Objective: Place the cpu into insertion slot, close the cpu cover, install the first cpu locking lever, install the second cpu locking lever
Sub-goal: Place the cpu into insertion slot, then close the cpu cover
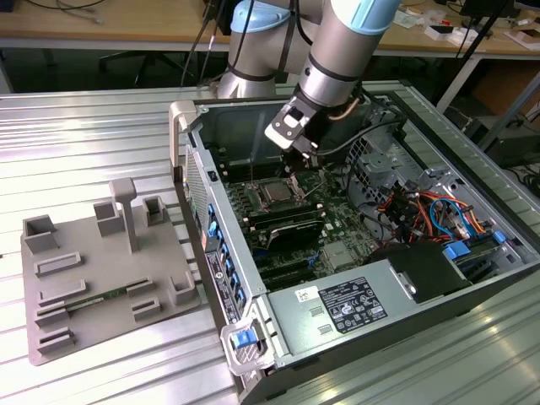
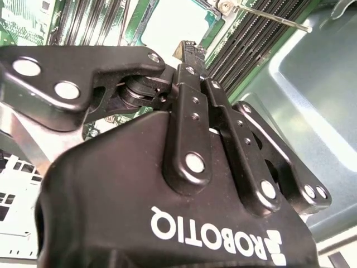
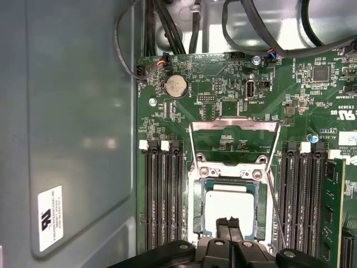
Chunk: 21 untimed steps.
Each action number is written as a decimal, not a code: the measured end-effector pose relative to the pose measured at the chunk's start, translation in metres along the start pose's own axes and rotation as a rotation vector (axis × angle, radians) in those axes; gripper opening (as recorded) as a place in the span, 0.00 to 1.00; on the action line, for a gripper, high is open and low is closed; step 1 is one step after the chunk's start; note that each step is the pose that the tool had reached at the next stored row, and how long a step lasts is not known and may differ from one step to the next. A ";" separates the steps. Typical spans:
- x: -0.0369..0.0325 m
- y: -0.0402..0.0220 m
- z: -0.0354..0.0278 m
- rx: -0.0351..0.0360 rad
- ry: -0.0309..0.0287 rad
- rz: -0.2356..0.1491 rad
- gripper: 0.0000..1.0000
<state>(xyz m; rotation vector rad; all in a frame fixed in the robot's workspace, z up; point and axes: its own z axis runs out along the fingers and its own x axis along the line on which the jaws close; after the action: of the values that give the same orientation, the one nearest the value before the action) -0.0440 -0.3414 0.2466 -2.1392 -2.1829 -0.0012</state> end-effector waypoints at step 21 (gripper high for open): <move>-0.0006 0.0095 -0.0013 0.0001 0.0013 0.000 0.11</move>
<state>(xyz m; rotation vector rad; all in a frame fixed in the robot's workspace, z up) -0.0344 -0.3419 0.2474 -2.1384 -2.1822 -0.0024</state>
